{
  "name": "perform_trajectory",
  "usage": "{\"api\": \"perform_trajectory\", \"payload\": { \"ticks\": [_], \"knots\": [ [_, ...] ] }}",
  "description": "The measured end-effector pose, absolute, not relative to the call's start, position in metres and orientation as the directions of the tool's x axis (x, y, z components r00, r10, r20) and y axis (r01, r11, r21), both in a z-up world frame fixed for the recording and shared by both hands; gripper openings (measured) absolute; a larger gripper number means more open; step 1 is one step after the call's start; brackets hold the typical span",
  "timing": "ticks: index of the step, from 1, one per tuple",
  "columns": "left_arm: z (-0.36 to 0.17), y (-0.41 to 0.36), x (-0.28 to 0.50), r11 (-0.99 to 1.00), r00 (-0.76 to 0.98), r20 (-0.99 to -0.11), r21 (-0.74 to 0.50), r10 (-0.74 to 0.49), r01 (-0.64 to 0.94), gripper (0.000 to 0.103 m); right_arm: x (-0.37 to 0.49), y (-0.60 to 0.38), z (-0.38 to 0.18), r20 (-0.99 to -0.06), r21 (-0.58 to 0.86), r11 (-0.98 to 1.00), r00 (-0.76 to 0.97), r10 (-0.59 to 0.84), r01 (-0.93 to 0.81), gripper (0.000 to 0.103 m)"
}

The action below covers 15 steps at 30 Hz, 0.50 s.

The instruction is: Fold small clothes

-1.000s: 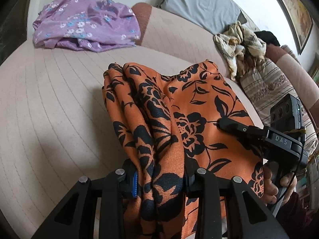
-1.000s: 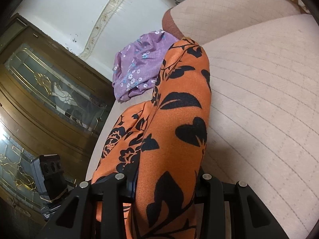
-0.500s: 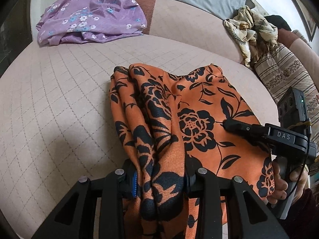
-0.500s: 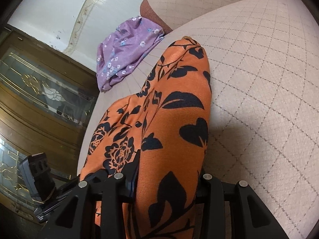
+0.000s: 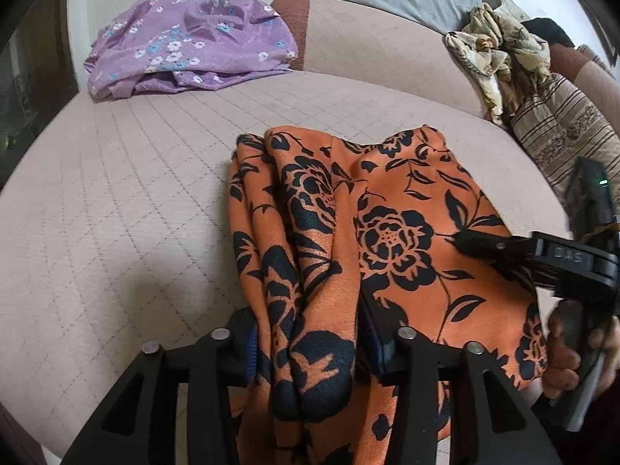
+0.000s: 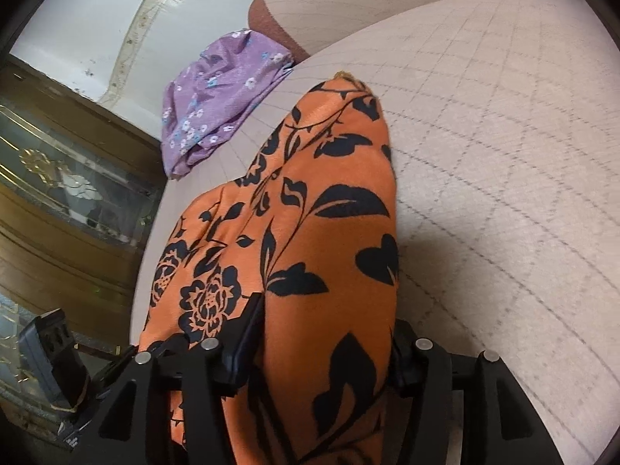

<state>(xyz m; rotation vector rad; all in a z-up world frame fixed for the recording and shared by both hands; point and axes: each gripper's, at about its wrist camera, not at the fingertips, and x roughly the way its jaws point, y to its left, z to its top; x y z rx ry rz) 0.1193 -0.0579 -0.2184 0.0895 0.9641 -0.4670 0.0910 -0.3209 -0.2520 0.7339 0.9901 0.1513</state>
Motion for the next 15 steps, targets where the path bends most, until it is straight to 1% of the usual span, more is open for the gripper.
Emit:
{"api": "perform_trajectory", "payload": {
  "ticks": [4, 6, 8, 10, 13, 14, 15],
  "knots": [
    [-0.216, -0.053, 0.113, 0.911, 0.514, -0.803, -0.083, -0.301, 0.404, 0.057, 0.074, -0.319, -0.233, -0.740, 0.543, 0.809, 0.584, 0.334, 0.225, 0.058],
    [-0.213, -0.051, 0.108, 0.916, 0.537, -0.794, -0.061, -0.285, 0.396, 0.059, 0.059, -0.320, -0.222, -0.748, 0.490, 0.836, 0.610, 0.261, 0.244, 0.058],
    [-0.210, -0.049, 0.103, 0.923, 0.563, -0.786, -0.027, -0.256, 0.383, 0.063, 0.044, -0.318, -0.209, -0.747, 0.442, 0.861, 0.635, 0.197, 0.252, 0.058],
    [-0.206, -0.046, 0.097, 0.929, 0.589, -0.773, 0.000, -0.234, 0.369, 0.065, 0.029, -0.316, -0.195, -0.722, 0.421, 0.872, 0.674, 0.155, 0.250, 0.058],
    [-0.199, -0.039, 0.087, 0.945, 0.632, -0.755, 0.050, -0.176, 0.323, 0.074, 0.010, -0.309, -0.176, -0.669, 0.425, 0.882, 0.727, 0.155, 0.203, 0.058],
    [-0.197, -0.034, 0.083, 0.951, 0.648, -0.744, 0.059, -0.162, 0.305, 0.074, 0.002, -0.302, -0.169, -0.646, 0.423, 0.889, 0.747, 0.160, 0.175, 0.056],
    [-0.195, -0.032, 0.080, 0.955, 0.660, -0.736, 0.063, -0.152, 0.290, 0.074, -0.003, -0.298, -0.166, -0.633, 0.423, 0.893, 0.755, 0.169, 0.156, 0.051]
  ]
}}
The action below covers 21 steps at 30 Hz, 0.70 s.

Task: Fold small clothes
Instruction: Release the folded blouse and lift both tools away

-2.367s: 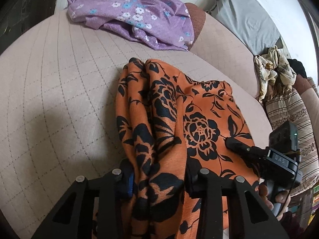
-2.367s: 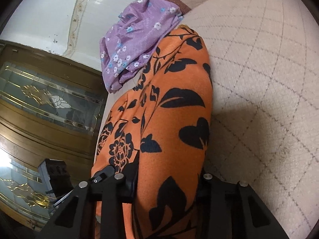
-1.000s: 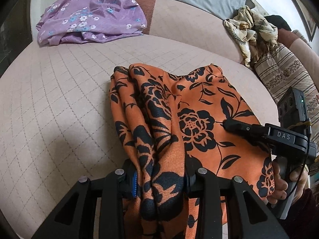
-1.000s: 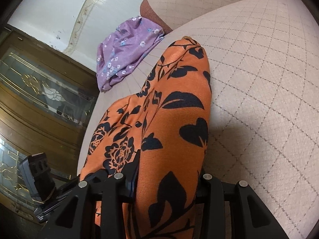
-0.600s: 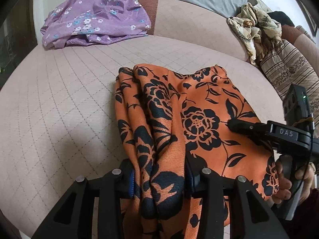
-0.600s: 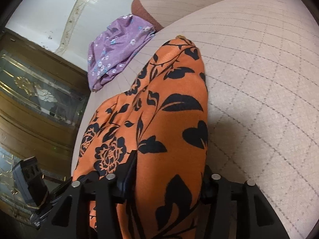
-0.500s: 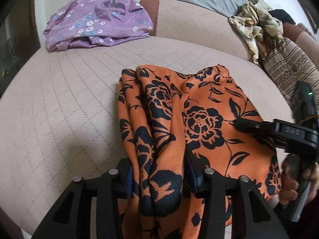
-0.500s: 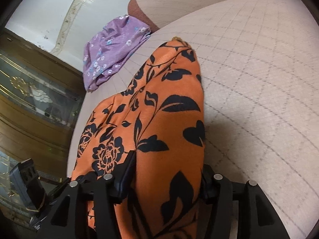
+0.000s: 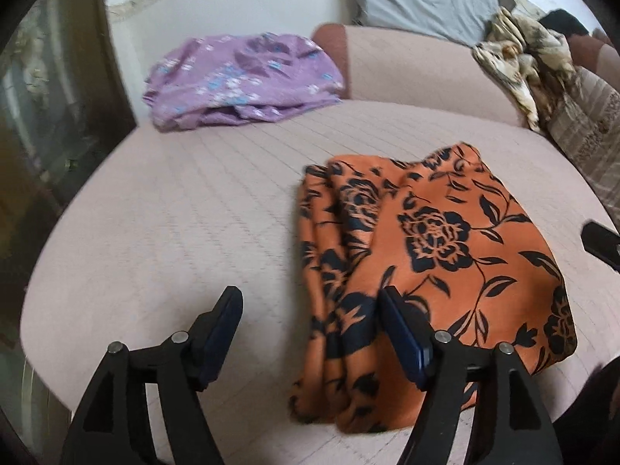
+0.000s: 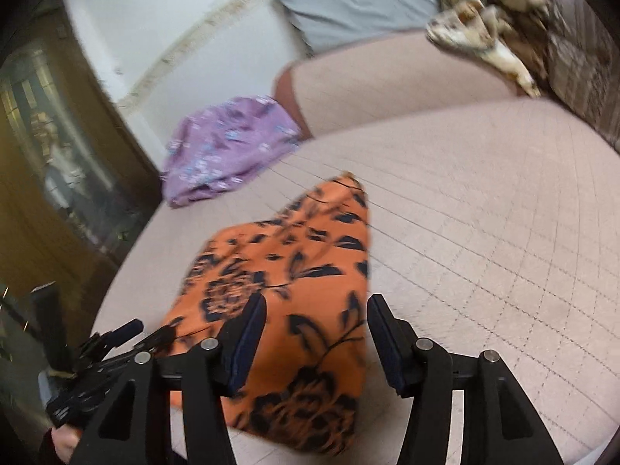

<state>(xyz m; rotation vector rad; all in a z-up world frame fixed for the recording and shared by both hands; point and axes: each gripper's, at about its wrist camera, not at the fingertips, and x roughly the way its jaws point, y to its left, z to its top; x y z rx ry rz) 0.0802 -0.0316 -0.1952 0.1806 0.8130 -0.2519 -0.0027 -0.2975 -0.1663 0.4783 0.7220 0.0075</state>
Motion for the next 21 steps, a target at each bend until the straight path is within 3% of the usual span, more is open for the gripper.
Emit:
{"api": "perform_trajectory", "payload": {
  "ticks": [3, 5, 8, 14, 21],
  "knots": [
    [-0.200, -0.023, 0.075, 0.967, 0.679, -0.728, 0.101, -0.090, 0.236, 0.086, -0.008, -0.277, -0.167, -0.638, 0.412, 0.905, 0.741, 0.208, 0.101, 0.044],
    [-0.216, -0.022, 0.079, 0.964, 0.648, -0.761, 0.143, -0.038, 0.225, 0.087, -0.002, -0.262, -0.187, -0.704, 0.390, 0.916, 0.671, 0.232, 0.093, 0.044],
    [-0.219, -0.017, 0.082, 0.969, 0.619, -0.784, 0.114, -0.048, 0.220, 0.087, 0.007, -0.246, -0.215, -0.797, 0.307, 0.946, 0.571, 0.197, 0.101, 0.042],
    [-0.179, -0.020, 0.066, 0.966, 0.688, -0.725, 0.153, -0.035, 0.210, 0.087, -0.009, -0.252, -0.180, -0.733, 0.317, 0.944, 0.656, 0.181, 0.093, 0.042],
    [-0.111, -0.020, 0.044, 0.972, 0.780, -0.625, 0.157, -0.039, 0.175, 0.087, -0.043, -0.267, -0.116, -0.629, 0.269, 0.952, 0.775, 0.062, 0.142, 0.047]
  ]
}}
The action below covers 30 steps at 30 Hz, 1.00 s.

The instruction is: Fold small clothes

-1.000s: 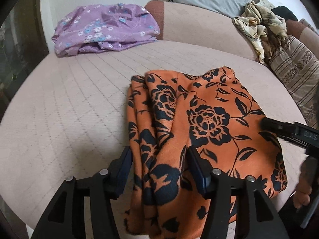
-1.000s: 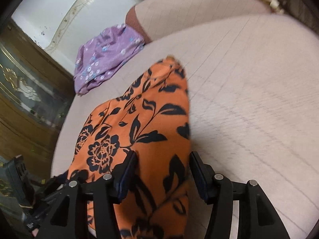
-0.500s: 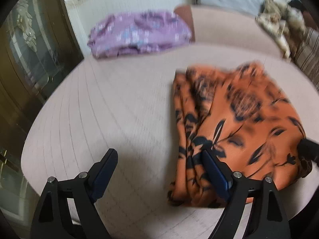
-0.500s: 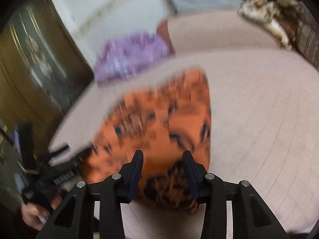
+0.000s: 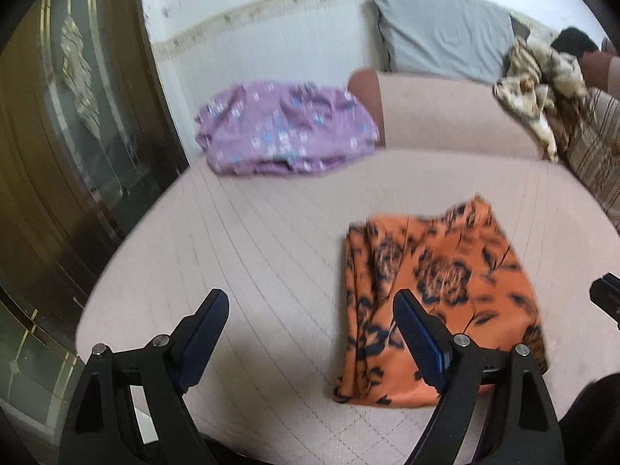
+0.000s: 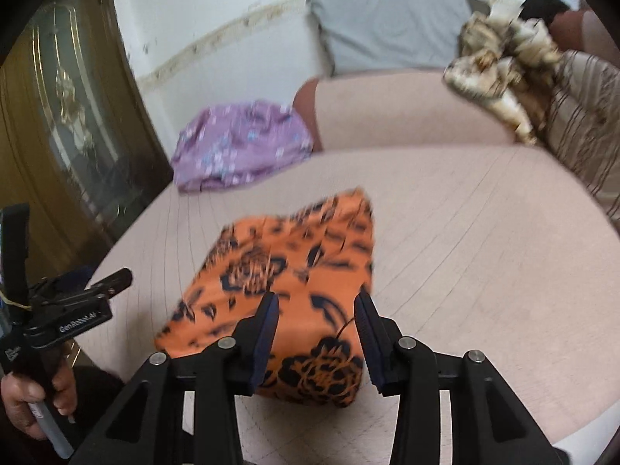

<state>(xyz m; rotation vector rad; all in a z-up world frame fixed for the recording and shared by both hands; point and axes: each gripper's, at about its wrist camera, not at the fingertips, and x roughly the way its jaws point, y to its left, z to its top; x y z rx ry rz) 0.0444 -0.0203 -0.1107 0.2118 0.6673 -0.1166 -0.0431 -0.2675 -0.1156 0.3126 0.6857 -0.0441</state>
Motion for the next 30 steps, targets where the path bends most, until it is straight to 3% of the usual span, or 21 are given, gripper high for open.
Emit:
{"api": "perform_trajectory", "payload": {
  "ticks": [8, 12, 30],
  "knots": [
    [-0.058, -0.015, 0.024, 0.980, 0.831, -0.555, 0.148, -0.029, 0.133, 0.095, -0.071, -0.274, -0.063, -0.565, 0.256, 0.953, 0.825, 0.011, 0.163, 0.058],
    [-0.039, -0.014, 0.012, 0.979, 0.863, -0.503, 0.193, 0.041, 0.066, 0.100, -0.077, -0.271, -0.050, -0.554, 0.266, 0.948, 0.832, 0.001, 0.176, 0.070],
    [0.007, 0.003, -0.019, 0.983, 0.919, -0.395, 0.174, 0.011, 0.063, 0.100, -0.083, -0.223, -0.006, -0.513, 0.117, 0.971, 0.850, -0.120, 0.208, 0.071]
  ]
}}
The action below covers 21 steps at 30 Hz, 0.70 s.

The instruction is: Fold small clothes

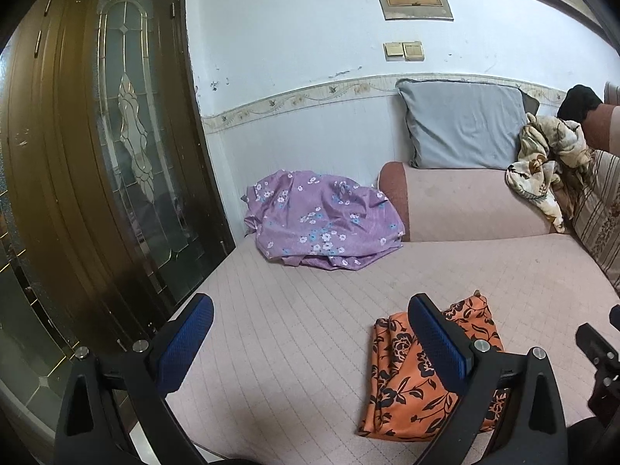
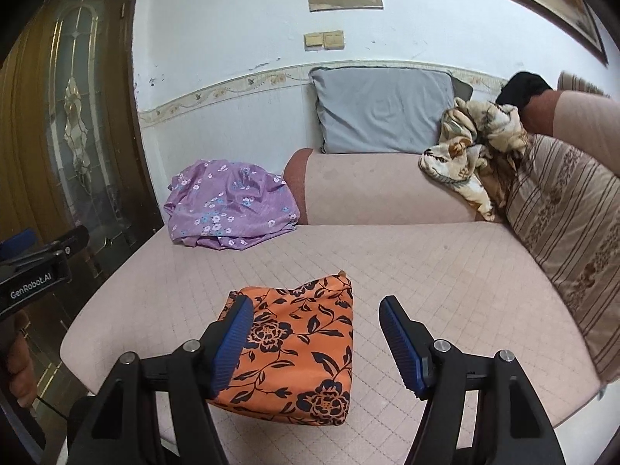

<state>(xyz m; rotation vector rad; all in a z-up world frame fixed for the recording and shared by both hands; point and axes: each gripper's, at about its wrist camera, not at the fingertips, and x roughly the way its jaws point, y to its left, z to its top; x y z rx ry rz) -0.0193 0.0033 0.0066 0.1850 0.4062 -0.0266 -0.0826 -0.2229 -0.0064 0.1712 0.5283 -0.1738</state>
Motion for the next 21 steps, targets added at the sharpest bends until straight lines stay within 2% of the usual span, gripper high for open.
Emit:
{"api": "perform_trajectory", "payload": {
  "ticks": [21],
  "knots": [
    [0.016, 0.021, -0.022, 0.991, 0.925, -0.380, 0.130, 0.016, 0.036, 0.100, -0.077, -0.189, 0.011, -0.503, 0.080, 0.972, 0.850, -0.154, 0.223, 0.071]
  ]
}}
